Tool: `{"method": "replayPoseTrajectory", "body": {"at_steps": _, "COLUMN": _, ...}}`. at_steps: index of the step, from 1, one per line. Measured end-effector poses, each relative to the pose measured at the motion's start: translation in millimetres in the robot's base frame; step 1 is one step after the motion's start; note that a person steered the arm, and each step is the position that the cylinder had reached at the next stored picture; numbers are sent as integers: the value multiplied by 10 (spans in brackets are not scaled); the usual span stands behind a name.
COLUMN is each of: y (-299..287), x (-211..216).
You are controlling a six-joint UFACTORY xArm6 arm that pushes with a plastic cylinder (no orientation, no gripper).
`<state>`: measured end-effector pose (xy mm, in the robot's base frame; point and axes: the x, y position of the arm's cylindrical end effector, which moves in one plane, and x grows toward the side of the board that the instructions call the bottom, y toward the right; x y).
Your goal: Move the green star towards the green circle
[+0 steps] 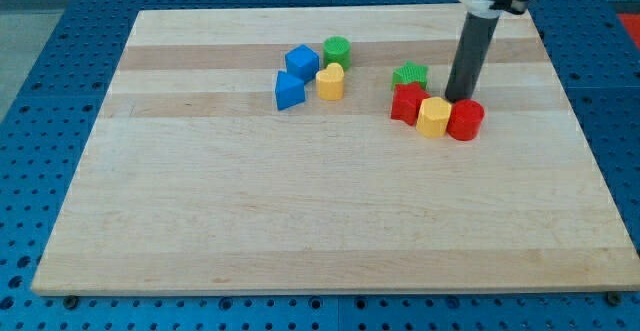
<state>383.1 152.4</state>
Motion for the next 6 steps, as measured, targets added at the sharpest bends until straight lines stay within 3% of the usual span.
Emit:
{"method": "replayPoseTrajectory", "body": {"at_steps": 3, "y": -448, "x": 0}}
{"method": "replayPoseTrajectory", "body": {"at_steps": 6, "y": -464, "x": -218}}
